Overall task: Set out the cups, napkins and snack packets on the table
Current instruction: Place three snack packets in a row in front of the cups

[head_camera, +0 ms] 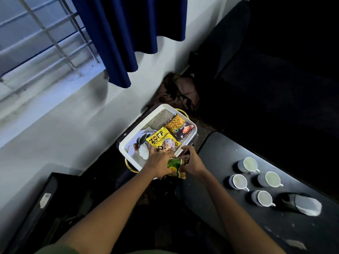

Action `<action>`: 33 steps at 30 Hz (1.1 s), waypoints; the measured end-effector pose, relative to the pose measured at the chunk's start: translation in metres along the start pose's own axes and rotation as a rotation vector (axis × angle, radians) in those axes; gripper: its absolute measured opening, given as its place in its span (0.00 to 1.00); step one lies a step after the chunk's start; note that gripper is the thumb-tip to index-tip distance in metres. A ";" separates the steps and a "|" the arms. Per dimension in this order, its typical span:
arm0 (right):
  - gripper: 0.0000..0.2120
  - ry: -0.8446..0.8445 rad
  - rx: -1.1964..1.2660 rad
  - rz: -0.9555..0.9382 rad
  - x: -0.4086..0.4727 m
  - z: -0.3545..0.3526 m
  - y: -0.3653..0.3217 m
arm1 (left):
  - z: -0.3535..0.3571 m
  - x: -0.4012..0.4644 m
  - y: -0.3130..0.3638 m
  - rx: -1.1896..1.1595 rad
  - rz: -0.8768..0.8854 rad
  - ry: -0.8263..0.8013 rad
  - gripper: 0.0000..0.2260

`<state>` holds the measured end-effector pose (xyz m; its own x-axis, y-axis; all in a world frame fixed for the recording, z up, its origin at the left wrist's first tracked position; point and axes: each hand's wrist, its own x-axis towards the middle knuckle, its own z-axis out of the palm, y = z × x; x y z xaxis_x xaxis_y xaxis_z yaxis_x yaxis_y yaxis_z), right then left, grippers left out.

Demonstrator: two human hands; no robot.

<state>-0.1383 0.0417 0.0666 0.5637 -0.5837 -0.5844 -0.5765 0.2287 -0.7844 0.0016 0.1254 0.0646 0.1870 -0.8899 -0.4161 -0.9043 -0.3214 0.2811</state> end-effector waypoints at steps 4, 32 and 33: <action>0.40 0.106 0.177 -0.040 -0.012 -0.018 0.009 | 0.005 -0.002 0.019 -0.242 -0.164 0.008 0.28; 0.06 0.469 0.692 0.417 -0.093 -0.066 0.189 | 0.118 0.000 0.175 -0.915 -0.438 -0.271 0.16; 0.08 0.480 0.675 0.445 -0.094 -0.066 0.199 | 0.127 0.002 0.180 -0.889 -0.422 -0.316 0.14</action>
<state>-0.3452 0.0904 -0.0213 -0.0174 -0.5584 -0.8294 -0.1308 0.8237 -0.5518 -0.2092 0.1071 0.0049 0.1978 -0.5653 -0.8008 -0.1544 -0.8248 0.5440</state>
